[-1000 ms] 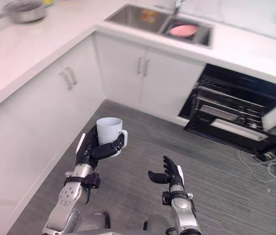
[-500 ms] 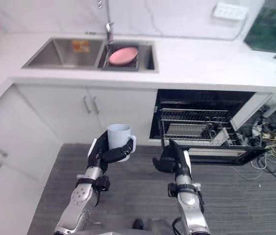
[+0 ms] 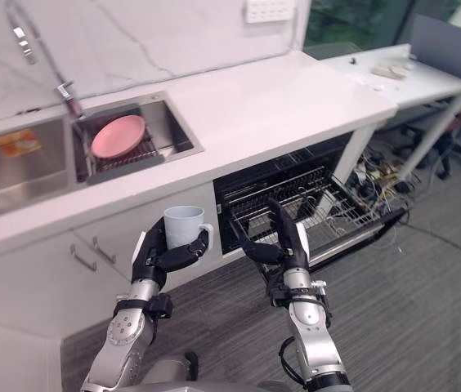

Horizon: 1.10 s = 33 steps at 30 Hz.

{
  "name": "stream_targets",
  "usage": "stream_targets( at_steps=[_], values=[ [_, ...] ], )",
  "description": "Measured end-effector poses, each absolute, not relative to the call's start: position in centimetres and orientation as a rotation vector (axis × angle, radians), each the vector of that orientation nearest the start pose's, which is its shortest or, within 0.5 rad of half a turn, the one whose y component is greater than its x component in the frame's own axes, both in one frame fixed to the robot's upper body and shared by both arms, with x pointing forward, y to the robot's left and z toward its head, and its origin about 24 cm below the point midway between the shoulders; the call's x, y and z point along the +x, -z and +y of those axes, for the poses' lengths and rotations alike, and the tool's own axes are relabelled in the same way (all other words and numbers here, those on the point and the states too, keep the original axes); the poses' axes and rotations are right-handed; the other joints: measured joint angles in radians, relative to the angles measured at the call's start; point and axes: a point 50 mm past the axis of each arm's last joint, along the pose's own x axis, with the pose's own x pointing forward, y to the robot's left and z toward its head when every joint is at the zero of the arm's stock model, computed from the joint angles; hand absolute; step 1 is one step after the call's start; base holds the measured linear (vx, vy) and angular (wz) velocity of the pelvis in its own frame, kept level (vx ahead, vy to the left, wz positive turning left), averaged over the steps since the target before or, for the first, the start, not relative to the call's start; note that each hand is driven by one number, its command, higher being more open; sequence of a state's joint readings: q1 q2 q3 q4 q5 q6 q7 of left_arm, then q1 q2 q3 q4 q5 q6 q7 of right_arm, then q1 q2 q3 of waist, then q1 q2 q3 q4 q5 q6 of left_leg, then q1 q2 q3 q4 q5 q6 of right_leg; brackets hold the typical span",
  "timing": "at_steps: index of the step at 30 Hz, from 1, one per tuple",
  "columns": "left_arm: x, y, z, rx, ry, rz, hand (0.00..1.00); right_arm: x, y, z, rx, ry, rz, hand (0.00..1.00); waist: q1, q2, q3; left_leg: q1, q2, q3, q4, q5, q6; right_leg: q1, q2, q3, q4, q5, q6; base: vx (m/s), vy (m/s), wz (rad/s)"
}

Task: Walk over to the sink, pick up the cup, carry it to the dishwasher, place the cup inside the dishwasher, then close the dishwasher door

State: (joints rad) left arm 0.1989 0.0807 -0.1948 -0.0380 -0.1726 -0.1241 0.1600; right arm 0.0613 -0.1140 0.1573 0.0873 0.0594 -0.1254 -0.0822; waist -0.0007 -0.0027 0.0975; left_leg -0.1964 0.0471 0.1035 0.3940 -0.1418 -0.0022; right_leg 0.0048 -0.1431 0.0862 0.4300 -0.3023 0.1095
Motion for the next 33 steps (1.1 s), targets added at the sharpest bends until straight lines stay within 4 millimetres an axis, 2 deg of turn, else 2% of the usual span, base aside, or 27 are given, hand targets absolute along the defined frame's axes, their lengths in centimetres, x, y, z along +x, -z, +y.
stream_targets(
  at_steps=[1, 3, 5, 6, 7, 9, 12, 14, 17, 21, 24, 29, 33],
  values=[
    [21.0, -1.6, 14.1, -0.107, -0.054, 0.058, 0.3, 23.8, -1.8, -13.4, -0.021, -0.097, 0.028, 0.9, 0.001, 0.0, 0.001, 0.042, 0.001, 0.047, -0.021, -0.006, 0.012, -0.039, -0.03, -0.047, 0.074, 0.024, 0.04, 0.11, 0.227, -0.98],
    [21.1, -1.7, 14.5, -0.077, -0.065, 0.048, 0.3, 23.8, -1.9, -12.6, 0.016, -0.146, 0.03, 0.9, -0.013, 0.001, -0.001, 0.102, 0.007, 0.077, -0.06, -0.012, 0.025, -0.046, -0.046, -0.107, 0.082, 0.015, 0.027, 0.08, 0.185, -0.62],
    [21.6, -2.3, 15.0, -0.073, -0.094, 0.013, 0.3, 24.0, -2.4, -11.7, 0.066, -0.201, 0.011, 0.9, -0.015, 0.0, -0.003, 0.127, 0.021, 0.1, -0.086, -0.014, 0.028, -0.09, -0.026, -0.152, 0.035, 0.01, 0.001, 0.02, 0.069, -0.31],
    [22.0, -2.7, 15.4, -0.063, -0.111, -0.011, 0.3, 24.0, -3.0, -11.1, 0.106, -0.236, -0.01, 0.9, -0.018, -0.019, -0.008, 0.125, 0.011, 0.103, -0.079, -0.016, 0.022, -0.106, -0.004, -0.158, -0.074, 0.115, -0.036, 0.03, 0.004, -0.13],
    [22.1, -2.7, 15.5, -0.062, -0.114, -0.012, 0.3, 23.9, -3.1, -11.1, 0.109, -0.241, -0.016, 0.9, -0.022, -0.013, -0.008, 0.123, 0.012, 0.097, -0.075, -0.021, 0.015, -0.101, -0.004, -0.16, -0.073, 0.113, -0.028, 0.07, -0.03, 0.02],
    [22.2, -2.4, 15.3, -0.077, -0.124, -0.002, 0.3, 23.8, -3.2, -11.3, 0.122, -0.273, -0.018, 0.9, -0.028, 0.018, -0.016, 0.127, 0.035, 0.093, -0.072, -0.026, 0.005, -0.062, 0.023, -0.17, -0.147, 0.143, -0.039, 0.08, -0.016, 0.0],
    [22.5, -2.2, 15.2, -0.077, -0.124, 0.006, 0.3, 23.9, -3.8, -11.7, 0.198, -0.287, -0.033, 0.9, -0.031, 0.023, -0.021, 0.161, 0.052, 0.098, -0.127, -0.009, -0.007, 0.007, 0.052, -0.17, -0.274, 0.205, -0.048, 0.09, -0.021, -0.1],
    [22.7, -2.2, 15.2, -0.077, -0.124, 0.005, 0.3, 23.9, -4.4, -11.6, 0.252, -0.297, -0.053, 0.9, -0.043, 0.023, -0.021, 0.183, 0.046, 0.101, -0.164, 0.006, -0.007, 0.033, 0.056, -0.171, -0.314, 0.222, -0.048, 0.05, -0.033, -0.04],
    [23.0, -2.6, 14.9, -0.081, -0.11, -0.01, 0.3, 23.9, -4.6, -11.6, 0.322, -0.31, -0.058, 0.9, -0.042, 0.023, -0.023, 0.224, 0.036, 0.112, -0.213, 0.021, -0.008, 0.059, 0.054, -0.164, -0.341, 0.23, -0.047, 0.04, -0.007, -0.07],
    [23.4, -3.0, 14.6, -0.082, -0.096, -0.028, 0.3, 23.8, -4.6, -11.0, 0.353, -0.332, -0.052, 0.9, -0.04, 0.023, -0.025, 0.231, 0.029, 0.125, -0.249, 0.038, -0.005, 0.06, 0.053, -0.154, -0.376, 0.252, -0.048, 0.0, 0.013, -0.07],
    [23.4, -2.6, 13.7, -0.074, -0.034, -0.011, 0.3, 23.7, -4.5, -10.6, 0.352, -0.351, -0.042, 0.9, -0.04, 0.024, -0.027, 0.231, 0.02, 0.128, -0.271, 0.051, -0.002, 0.061, 0.047, -0.15, -0.404, 0.267, -0.045, 0.0, 0.006, -0.02],
    [22.9, -2.0, 11.3, -0.065, 0.128, 0.017, 0.3, 24.2, -3.0, -9.6, 0.336, -0.389, 0.039, 0.9, -0.039, 0.023, -0.031, 0.229, 0.011, 0.128, -0.296, 0.067, 0.001, 0.055, 0.042, -0.151, -0.417, 0.275, -0.042, 0.0, 0.0, 0.0],
    [22.8, -2.0, 10.6, -0.059, 0.188, 0.018, 0.3, 24.4, -2.4, -9.5, 0.374, -0.388, 0.072, 0.9, -0.039, 0.023, -0.034, 0.22, 0.008, 0.123, -0.325, 0.089, 0.002, 0.037, 0.043, -0.156, -0.416, 0.279, -0.043, -0.02, -0.009, 0.04]
  ],
)
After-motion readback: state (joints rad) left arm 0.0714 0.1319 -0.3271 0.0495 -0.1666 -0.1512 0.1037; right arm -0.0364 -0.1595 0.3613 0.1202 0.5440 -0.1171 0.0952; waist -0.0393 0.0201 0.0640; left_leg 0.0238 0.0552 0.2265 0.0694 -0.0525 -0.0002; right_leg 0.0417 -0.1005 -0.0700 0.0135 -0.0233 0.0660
